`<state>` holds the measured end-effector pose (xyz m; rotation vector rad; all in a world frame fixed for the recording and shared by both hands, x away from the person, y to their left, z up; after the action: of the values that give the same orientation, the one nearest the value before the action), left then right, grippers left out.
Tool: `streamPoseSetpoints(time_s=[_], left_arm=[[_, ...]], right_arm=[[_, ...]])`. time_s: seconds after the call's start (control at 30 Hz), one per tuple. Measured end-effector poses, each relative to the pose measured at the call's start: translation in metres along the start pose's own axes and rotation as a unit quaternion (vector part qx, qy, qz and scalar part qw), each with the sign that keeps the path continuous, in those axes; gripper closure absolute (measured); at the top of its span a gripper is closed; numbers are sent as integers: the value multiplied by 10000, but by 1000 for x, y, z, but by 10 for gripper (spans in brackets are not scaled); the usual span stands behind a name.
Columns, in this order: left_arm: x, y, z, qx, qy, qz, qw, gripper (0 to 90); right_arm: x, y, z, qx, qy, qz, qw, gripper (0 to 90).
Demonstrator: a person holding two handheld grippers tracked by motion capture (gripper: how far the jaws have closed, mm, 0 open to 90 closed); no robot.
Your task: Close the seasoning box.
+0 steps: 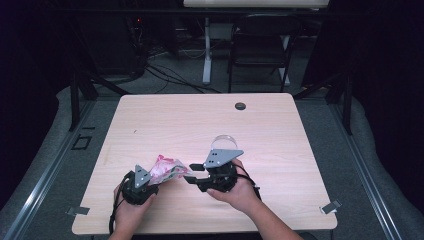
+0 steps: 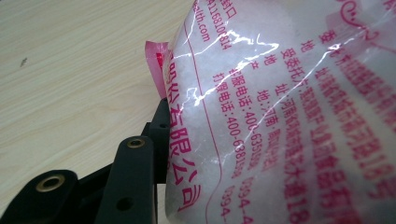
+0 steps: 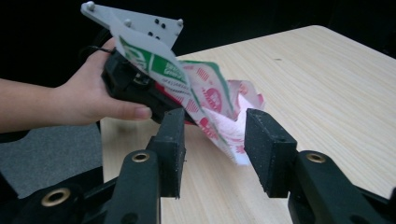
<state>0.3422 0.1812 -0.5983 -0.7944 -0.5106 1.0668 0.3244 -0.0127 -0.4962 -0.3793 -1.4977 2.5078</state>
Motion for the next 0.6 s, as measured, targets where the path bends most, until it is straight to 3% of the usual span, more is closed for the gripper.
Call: streamPoseSetpoints(time_s=[0.2, 0.6], left_arm=[[3, -2, 1, -45, -88, -24, 9999, 598], [-7, -6, 1, -67, -66, -336, 9994, 598]], right_arm=[[4, -3, 4, -103, 36, 225, 9997, 706], [9, -4, 7, -94, 78, 388, 9992, 716]])
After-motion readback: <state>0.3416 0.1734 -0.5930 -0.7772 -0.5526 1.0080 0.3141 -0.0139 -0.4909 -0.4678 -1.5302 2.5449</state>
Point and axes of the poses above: each handheld gripper's, and its own axes: z roughly backward along the jaws, y roughly out of its underside, x roughly to its left, the point moved 7 cm from there along -z, roughly forward along the jaws, and after that the axes turned 11 degrees about z, right-handed, at the moved point
